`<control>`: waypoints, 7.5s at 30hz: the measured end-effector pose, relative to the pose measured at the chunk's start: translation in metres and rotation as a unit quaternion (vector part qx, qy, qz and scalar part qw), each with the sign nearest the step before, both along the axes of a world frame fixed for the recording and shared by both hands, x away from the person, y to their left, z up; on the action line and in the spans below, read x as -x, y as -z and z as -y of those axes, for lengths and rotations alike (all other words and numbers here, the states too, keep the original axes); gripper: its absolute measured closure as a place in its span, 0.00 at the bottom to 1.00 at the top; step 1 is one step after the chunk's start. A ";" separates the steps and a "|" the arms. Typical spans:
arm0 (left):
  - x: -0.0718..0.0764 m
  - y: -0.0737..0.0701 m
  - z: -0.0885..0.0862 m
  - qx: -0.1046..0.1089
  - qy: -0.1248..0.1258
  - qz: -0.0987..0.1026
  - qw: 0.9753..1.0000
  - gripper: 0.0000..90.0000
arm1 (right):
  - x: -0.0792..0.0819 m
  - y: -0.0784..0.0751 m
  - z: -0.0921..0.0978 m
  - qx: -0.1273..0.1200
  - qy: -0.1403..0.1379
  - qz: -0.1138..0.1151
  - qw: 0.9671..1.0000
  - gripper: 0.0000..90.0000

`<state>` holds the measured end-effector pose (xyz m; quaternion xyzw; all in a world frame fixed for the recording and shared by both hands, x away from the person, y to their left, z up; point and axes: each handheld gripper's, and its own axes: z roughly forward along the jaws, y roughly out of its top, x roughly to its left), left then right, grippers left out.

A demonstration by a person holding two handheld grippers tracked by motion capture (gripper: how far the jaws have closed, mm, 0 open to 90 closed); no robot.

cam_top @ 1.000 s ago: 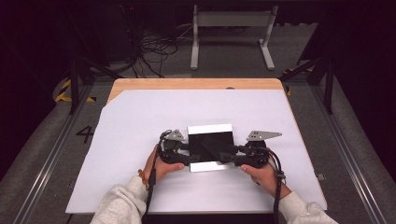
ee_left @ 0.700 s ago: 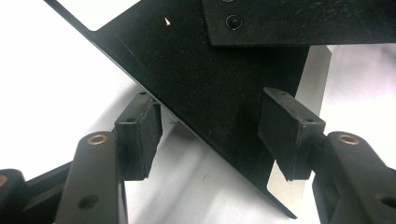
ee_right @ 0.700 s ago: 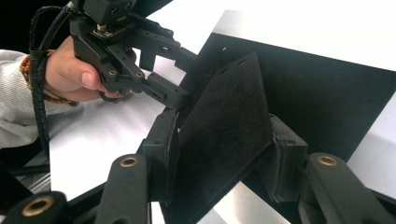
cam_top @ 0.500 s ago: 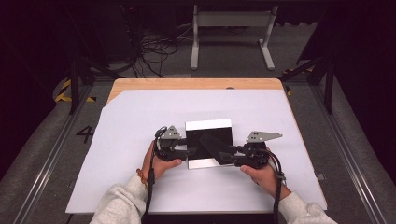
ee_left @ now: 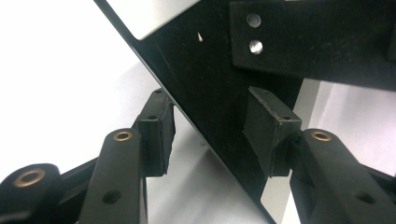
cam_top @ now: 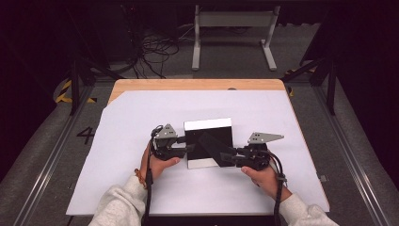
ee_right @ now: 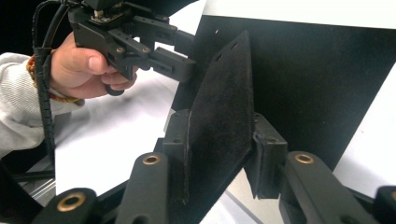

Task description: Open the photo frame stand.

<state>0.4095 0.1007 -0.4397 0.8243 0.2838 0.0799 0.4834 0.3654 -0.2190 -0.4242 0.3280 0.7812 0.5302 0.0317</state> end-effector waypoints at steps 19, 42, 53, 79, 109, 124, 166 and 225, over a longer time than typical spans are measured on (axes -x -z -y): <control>-0.001 -0.014 -0.001 0.017 -0.015 0.038 0.999 0.64 | 0.004 0.000 -0.002 0.021 -0.014 0.016 1.000 0.75; 0.006 -0.026 -0.005 0.029 0.000 0.084 0.996 0.75 | 0.010 0.007 -0.013 0.056 -0.010 0.028 0.998 0.82; 0.008 -0.028 -0.005 0.028 -0.002 0.093 0.995 0.77 | 0.009 0.009 -0.015 0.072 0.002 0.037 0.997 0.83; 0.022 -0.029 -0.005 0.012 0.013 0.121 0.993 0.79 | 0.009 0.015 -0.018 0.095 -0.005 0.033 0.995 0.87; 0.032 -0.028 -0.002 -0.018 0.041 0.127 0.991 0.78 | 0.025 0.016 -0.020 0.124 -0.032 0.043 0.991 0.89; 0.037 -0.027 -0.004 -0.021 0.053 0.126 0.990 0.79 | 0.029 0.014 -0.022 0.157 -0.037 0.078 0.984 0.89; 0.039 -0.024 -0.011 -0.046 0.049 0.117 0.991 0.85 | 0.022 -0.016 0.021 0.150 0.079 0.137 0.976 0.73; 0.058 -0.026 -0.010 -0.065 0.088 0.115 0.987 0.92 | -0.007 -0.010 0.003 0.130 0.087 0.130 0.979 0.87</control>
